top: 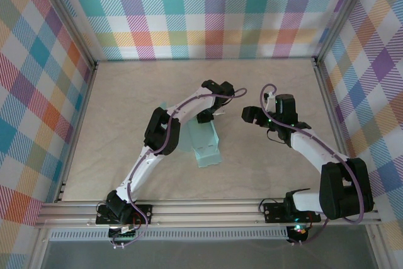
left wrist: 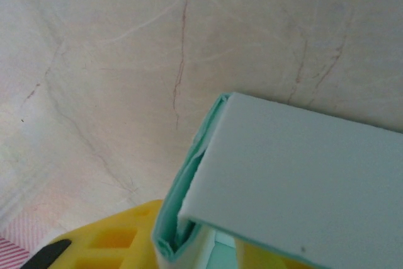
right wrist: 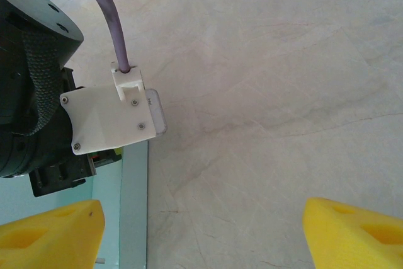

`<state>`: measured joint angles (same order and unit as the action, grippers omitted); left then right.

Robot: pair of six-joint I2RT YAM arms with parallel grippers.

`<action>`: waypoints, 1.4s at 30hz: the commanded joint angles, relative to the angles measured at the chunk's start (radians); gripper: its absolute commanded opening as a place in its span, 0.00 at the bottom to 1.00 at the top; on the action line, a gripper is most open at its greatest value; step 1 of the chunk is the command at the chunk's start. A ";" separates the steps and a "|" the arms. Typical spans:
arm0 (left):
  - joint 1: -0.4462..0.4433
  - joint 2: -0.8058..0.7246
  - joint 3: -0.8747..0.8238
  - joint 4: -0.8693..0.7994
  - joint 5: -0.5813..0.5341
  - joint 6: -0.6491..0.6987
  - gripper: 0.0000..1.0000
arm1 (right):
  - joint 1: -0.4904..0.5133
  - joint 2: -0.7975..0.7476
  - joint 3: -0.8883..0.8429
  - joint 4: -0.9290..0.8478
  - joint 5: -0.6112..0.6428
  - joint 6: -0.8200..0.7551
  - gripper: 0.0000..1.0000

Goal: Fold the paper box

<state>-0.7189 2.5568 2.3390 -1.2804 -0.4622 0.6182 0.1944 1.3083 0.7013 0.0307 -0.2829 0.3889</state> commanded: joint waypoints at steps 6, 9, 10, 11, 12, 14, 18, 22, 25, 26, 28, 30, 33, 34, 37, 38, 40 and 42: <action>-0.002 -0.145 -0.074 0.009 0.014 0.006 0.40 | -0.012 -0.007 -0.014 0.038 -0.023 0.015 0.82; 0.002 -0.179 -0.106 0.047 0.016 0.009 0.48 | -0.013 0.002 -0.013 0.045 -0.028 0.019 0.82; 0.004 -0.189 -0.114 0.055 0.019 0.009 0.51 | -0.013 0.005 -0.011 0.046 -0.030 0.019 0.82; 0.004 -0.198 -0.118 0.061 0.025 0.005 0.52 | -0.013 0.007 -0.008 0.047 -0.032 0.019 0.82; 0.008 -0.213 -0.125 0.071 0.032 0.000 0.54 | -0.013 0.009 -0.006 0.046 -0.032 0.018 0.82; 0.011 -0.251 -0.149 0.098 0.061 -0.010 0.56 | -0.014 0.011 -0.002 0.047 -0.030 0.005 0.82; 0.032 -0.384 -0.263 0.235 0.146 -0.051 0.74 | -0.014 0.028 0.025 0.044 -0.025 -0.059 0.82; 0.061 -0.518 -0.388 0.369 0.229 -0.105 0.92 | -0.013 0.075 0.100 0.021 -0.052 -0.198 0.83; 0.085 -0.607 -0.474 0.458 0.243 -0.164 0.98 | -0.013 0.116 0.170 -0.011 -0.117 -0.317 0.83; 0.096 -0.640 -0.508 0.489 0.244 -0.193 0.99 | -0.011 0.133 0.197 -0.028 -0.148 -0.365 0.83; 0.124 -0.714 -0.591 0.565 0.249 -0.271 1.00 | -0.005 0.168 0.246 -0.062 -0.218 -0.471 0.82; 0.162 -0.807 -0.701 0.648 0.280 -0.360 1.00 | 0.006 0.206 0.302 -0.119 -0.278 -0.602 0.82; 0.240 -0.969 -0.880 0.749 0.342 -0.491 1.00 | 0.028 0.280 0.407 -0.230 -0.333 -0.770 0.83; 0.267 -1.025 -0.941 0.771 0.360 -0.531 1.00 | 0.041 0.306 0.442 -0.269 -0.350 -0.832 0.83; 0.329 -1.159 -1.079 0.798 0.398 -0.616 1.00 | 0.093 0.391 0.565 -0.408 -0.388 -1.000 0.83; 0.346 -1.194 -1.110 0.796 0.402 -0.631 1.00 | 0.112 0.421 0.610 -0.459 -0.390 -1.049 0.83; 0.377 -1.262 -1.167 0.782 0.401 -0.670 1.00 | 0.159 0.509 0.731 -0.588 -0.369 -1.161 0.83; 0.402 -1.320 -1.210 0.771 0.408 -0.696 1.00 | 0.196 0.604 0.861 -0.720 -0.331 -1.236 0.83</action>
<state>-0.3367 1.2957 1.1770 -0.5373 -0.0975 0.0208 0.3450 1.8275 1.4376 -0.4351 -0.5941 -0.6106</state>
